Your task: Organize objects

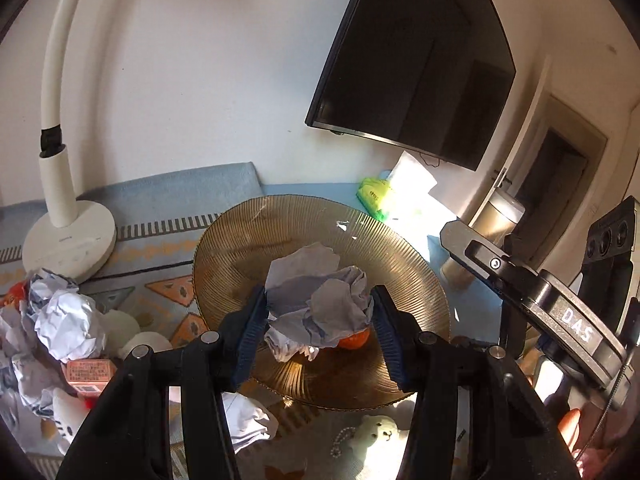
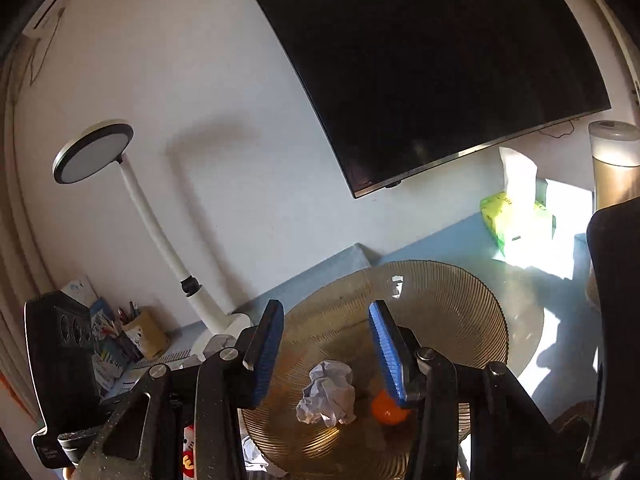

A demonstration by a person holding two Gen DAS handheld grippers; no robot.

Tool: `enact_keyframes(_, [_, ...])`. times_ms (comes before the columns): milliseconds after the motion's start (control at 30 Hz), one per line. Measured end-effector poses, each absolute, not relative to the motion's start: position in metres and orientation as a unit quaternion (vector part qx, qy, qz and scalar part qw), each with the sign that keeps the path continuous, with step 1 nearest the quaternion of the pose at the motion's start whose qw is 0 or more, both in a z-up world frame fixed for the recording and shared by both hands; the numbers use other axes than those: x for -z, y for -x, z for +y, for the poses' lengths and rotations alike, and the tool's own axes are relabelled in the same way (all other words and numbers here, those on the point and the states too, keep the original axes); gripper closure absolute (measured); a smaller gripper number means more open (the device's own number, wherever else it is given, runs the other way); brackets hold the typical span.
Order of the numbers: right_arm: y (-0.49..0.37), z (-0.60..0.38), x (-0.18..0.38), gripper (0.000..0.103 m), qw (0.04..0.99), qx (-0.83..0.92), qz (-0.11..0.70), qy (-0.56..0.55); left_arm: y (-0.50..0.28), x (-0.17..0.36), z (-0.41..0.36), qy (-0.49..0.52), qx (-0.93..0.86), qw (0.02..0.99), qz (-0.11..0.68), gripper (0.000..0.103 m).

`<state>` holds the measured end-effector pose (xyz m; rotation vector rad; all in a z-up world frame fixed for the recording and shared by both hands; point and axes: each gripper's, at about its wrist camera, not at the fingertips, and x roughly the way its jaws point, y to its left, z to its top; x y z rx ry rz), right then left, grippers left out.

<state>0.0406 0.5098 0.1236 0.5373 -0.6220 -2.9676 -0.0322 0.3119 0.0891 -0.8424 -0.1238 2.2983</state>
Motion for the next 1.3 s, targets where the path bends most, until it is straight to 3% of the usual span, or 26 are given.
enact_keyframes(133, [-0.066, 0.494, -0.128, 0.057, 0.095, 0.957, -0.188, -0.201, 0.026, -0.089, 0.310, 0.323, -0.881, 0.342, -0.040, 0.054])
enact_keyframes(233, [-0.103, 0.478, -0.118, 0.032, 0.093, 0.960, -0.137, -0.227, 0.022, -0.091, 0.308, 0.318, -0.883, 0.342, -0.037, 0.053])
enact_keyframes(367, [-0.138, 0.469, -0.077, 0.032, 0.061, 0.950, -0.094, -0.293, 0.022, -0.089, 0.304, 0.323, -0.882, 0.339, -0.050, 0.053])
enact_keyframes(633, [-0.117, 0.468, -0.008, 0.030, 0.037, 0.905, -0.047, -0.421, 0.001, -0.095, 0.303, 0.316, -0.886, 0.339, -0.022, 0.053])
enact_keyframes(700, [-0.115, 0.464, -0.006, 0.041, 0.025, 0.909, -0.021, -0.415, 0.001, -0.096, 0.300, 0.315, -0.887, 0.338, -0.015, 0.053])
enact_keyframes(767, [-0.117, 0.463, -0.013, 0.047, 0.028, 0.913, -0.030, -0.407, 0.004, -0.097, 0.296, 0.314, -0.889, 0.334, -0.015, 0.053])
enact_keyframes(933, [-0.134, 0.461, -0.078, 0.048, 0.042, 0.945, -0.051, -0.321, 0.020, -0.107, 0.295, 0.305, -0.895, 0.325, -0.011, 0.053])
enact_keyframes(1133, [-0.078, 0.501, -0.131, 0.046, -0.064, 0.960, -0.110, -0.251, 0.047, -0.116, 0.323, 0.300, -0.897, 0.324, -0.009, 0.053])
enact_keyframes(1200, [-0.050, 0.518, -0.131, 0.044, -0.061, 0.953, -0.151, -0.255, 0.056, -0.112, 0.335, 0.302, -0.896, 0.325, -0.003, 0.053])
enact_keyframes(1300, [-0.018, 0.531, -0.129, 0.032, -0.063, 0.948, -0.181, -0.253, 0.069, -0.111, 0.354, 0.298, -0.898, 0.325, 0.012, 0.047])
